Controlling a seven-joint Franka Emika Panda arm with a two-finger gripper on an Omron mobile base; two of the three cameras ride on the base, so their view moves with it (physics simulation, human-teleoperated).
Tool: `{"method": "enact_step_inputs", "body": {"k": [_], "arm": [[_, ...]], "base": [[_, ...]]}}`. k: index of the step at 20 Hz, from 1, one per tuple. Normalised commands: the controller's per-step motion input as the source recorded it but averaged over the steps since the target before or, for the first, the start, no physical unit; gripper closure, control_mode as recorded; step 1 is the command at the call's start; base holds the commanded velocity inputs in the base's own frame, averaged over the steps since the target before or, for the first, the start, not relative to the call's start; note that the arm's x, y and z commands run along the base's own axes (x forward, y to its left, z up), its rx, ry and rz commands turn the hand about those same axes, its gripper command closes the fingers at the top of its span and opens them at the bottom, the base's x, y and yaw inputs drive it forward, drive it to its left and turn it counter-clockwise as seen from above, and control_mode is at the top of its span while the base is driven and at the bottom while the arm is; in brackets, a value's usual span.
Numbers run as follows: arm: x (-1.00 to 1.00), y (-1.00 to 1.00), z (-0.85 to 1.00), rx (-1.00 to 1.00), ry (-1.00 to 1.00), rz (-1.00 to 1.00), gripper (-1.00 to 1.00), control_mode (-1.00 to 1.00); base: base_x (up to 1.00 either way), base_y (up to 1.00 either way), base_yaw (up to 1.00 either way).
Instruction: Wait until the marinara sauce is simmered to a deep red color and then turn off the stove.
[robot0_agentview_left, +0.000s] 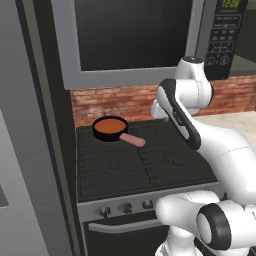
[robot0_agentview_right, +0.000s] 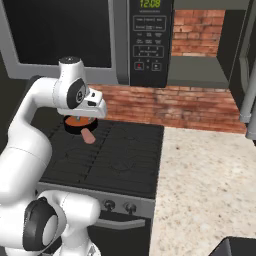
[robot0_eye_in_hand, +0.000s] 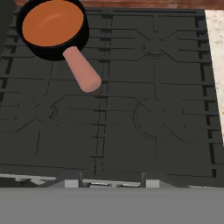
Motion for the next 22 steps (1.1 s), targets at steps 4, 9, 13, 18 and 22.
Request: {"method": "enact_step_inputs", "body": {"k": [4,9,13,18,22], "arm": [[0.02,0.00,-0.01,0.00,0.00,0.00,-1.00,1.00],[0.00,0.00,0.00,0.00,0.00,0.00,-1.00,1.00],[0.00,0.00,0.00,0.00,0.00,0.00,-1.00,1.00],[0.00,0.00,0.00,0.00,0.00,0.00,-1.00,1.00],[0.00,0.00,0.00,0.00,0.00,0.00,-1.00,1.00]], "base": [[0.06,-0.08,0.00],[0.15,-0.30,0.00],[0.22,-0.31,0.00],[0.25,-0.38,0.00],[0.31,-0.45,0.00]]}}
